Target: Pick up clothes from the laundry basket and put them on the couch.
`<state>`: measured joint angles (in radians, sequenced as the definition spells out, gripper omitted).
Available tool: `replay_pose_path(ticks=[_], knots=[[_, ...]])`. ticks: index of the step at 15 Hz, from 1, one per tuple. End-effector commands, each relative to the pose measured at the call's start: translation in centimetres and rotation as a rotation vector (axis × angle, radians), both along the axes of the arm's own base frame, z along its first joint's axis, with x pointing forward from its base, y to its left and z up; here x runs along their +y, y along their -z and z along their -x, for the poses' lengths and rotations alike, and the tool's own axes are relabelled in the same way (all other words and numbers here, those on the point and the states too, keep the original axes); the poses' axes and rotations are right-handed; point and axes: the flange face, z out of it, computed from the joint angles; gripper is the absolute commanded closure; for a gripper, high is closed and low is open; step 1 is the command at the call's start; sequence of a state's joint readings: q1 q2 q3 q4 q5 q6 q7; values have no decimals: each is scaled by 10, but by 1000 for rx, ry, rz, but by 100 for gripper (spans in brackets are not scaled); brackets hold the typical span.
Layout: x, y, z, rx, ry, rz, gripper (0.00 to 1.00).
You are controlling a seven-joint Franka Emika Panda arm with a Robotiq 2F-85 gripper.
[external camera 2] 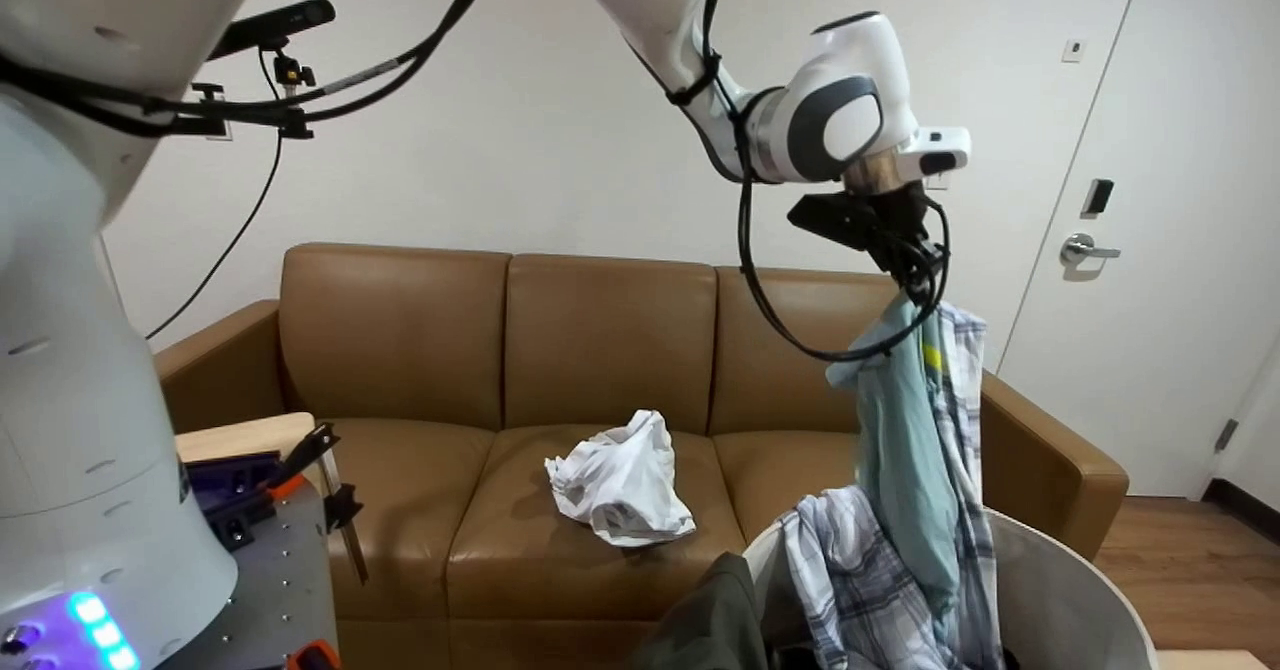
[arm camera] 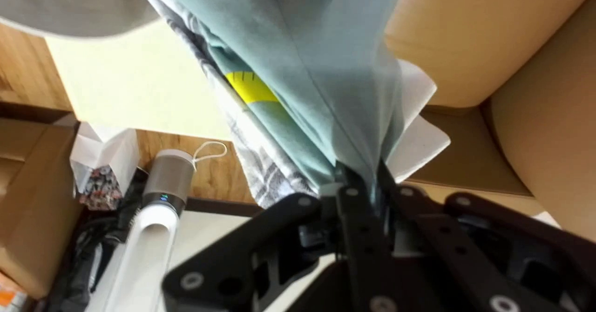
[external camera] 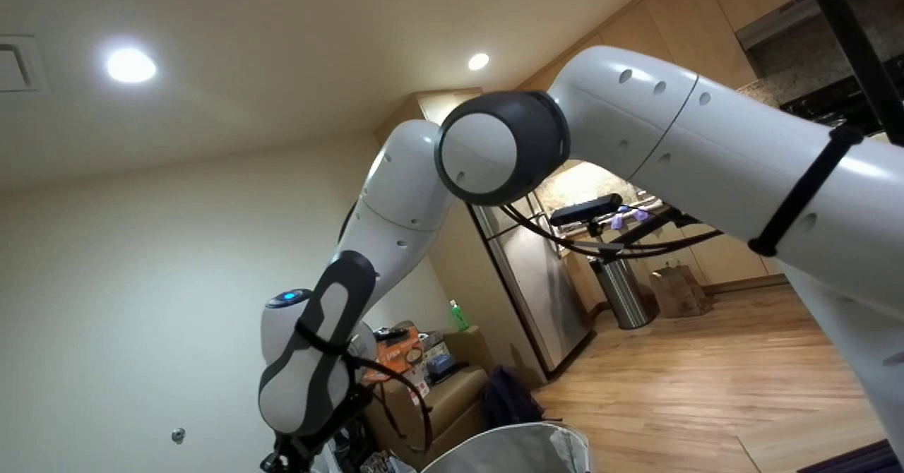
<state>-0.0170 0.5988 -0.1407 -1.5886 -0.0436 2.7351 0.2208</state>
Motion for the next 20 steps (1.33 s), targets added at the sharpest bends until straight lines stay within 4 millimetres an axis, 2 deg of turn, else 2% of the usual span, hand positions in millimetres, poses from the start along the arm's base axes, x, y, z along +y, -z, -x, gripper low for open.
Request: replay_pose_path(ticks=[1,3,4,5,6,8,9,10,12,13,14,16,20], knots=[[73,-62,12,-89,-165,71,96],[115,-87,20,-135,-254,108,96],[115,-90,15,-169,-277,119,97],[108,-75,5,-115,-208,79,92],[119,-83,8,-134,-232,82,92],[120,-86,9,-142,-246,89,92],[117,-85,10,-142,-246,92,97],[127,-87,7,-154,-292,80,96],[169,-105,0,-187,-410,124,96],[199,-119,-1,-192,-454,136,96],[219,-129,0,-202,-498,152,96],[268,-154,7,-231,-590,185,96],[374,-198,32,-270,-780,224,97]])
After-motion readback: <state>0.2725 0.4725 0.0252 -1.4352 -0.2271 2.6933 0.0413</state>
